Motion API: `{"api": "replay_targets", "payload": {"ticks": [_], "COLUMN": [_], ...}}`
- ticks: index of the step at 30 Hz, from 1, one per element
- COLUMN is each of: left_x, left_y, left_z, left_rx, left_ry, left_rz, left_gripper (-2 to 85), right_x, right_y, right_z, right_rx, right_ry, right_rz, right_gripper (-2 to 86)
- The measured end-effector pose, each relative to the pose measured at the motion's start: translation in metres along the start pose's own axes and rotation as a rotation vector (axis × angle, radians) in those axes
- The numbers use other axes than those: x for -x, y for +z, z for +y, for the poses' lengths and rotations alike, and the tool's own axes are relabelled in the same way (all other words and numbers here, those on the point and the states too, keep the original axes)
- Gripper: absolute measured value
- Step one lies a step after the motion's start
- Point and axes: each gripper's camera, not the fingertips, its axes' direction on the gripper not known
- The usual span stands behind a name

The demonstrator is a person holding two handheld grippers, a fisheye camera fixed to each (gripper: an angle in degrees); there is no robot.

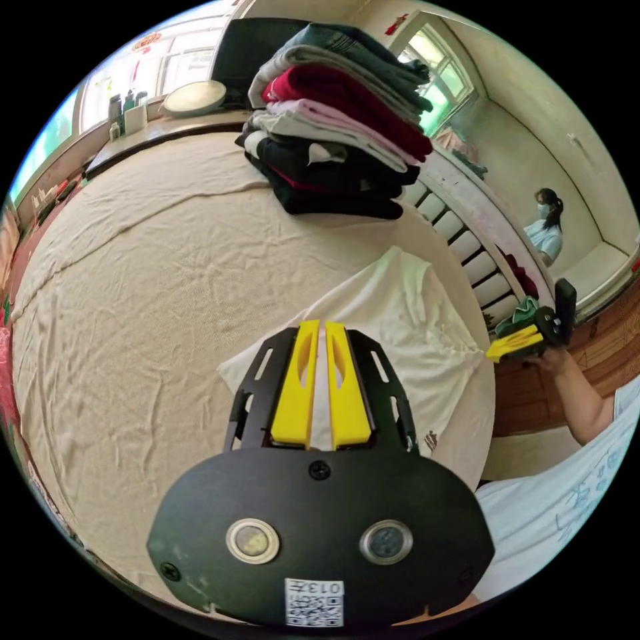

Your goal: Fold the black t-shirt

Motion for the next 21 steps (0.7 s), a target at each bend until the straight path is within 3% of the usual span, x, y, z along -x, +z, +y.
{"api": "replay_targets", "payload": {"ticks": [8,11,15,21], "left_x": [-0.016,-0.019,0.003,0.008], "left_y": [0.004,0.012,0.007,-0.028], "left_z": [0.058,0.067,0.072,0.108], "left_rx": [0.094,0.114,0.101,0.11], "left_ry": [0.01,0.054,-0.006,-0.037], "left_rz": [0.019,-0.076,0.027,-0.045], "left_gripper": [2.8,2.2,2.8,6.8], "right_x": [0.018,0.027,0.02,0.062], "right_y": [0.034,0.058,0.066,0.034], "right_z": [-0.025,-0.041,-0.049,-0.115], "right_rx": [-0.064,0.05,0.074,-0.103], "right_ry": [-0.014,-0.003,0.109,-0.135], "right_rz": [0.004,0.102,0.111,0.111], "right_gripper": [0.1,0.1,0.2,3.1]}}
